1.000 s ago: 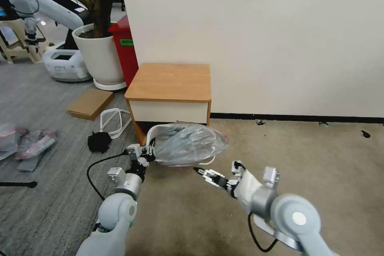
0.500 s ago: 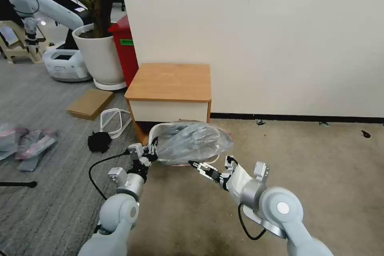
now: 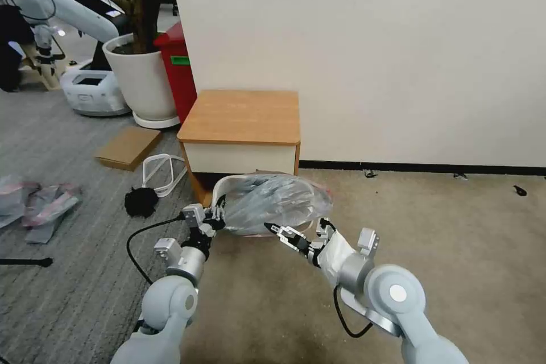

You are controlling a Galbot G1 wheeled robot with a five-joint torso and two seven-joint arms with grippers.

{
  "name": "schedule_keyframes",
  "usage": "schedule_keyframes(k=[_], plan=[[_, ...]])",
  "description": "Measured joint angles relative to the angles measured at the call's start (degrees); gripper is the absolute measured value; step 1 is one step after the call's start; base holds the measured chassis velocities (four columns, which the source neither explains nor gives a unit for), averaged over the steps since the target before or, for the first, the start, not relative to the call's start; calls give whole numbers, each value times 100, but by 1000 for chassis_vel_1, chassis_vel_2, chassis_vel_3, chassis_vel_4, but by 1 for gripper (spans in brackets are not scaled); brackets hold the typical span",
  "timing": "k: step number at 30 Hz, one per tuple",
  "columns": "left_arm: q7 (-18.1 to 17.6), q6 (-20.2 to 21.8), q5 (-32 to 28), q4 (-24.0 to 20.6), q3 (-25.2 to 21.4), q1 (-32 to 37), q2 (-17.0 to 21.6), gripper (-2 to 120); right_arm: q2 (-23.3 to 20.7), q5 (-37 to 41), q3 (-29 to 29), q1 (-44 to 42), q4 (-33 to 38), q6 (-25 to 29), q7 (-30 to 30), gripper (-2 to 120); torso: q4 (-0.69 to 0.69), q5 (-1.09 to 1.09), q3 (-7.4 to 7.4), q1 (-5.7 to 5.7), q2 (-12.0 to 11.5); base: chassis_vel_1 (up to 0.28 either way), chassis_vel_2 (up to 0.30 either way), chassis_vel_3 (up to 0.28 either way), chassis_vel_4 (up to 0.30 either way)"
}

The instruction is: Pick up the garbage bag from the table and place it over the trash can.

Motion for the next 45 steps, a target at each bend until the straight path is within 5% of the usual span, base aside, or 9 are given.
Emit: schedule_keyframes(k=[8,27,45], plan=[[0,0,6,44,-7,-17,22,5,53,22,33,-40,49,63,-62,72,0,0,0,0,0,0,0,0,0],[0,-9,45,157,-15,-39,10,5,57,111,75,-105,110,-42,-67,7,0,0,0,0,0,0,0,0,0],[18,-19,62,205,2,-38,15,5,49,-43,83,-39,17,252,-214,3,0,0,0,0,0,0,0,0,0]])
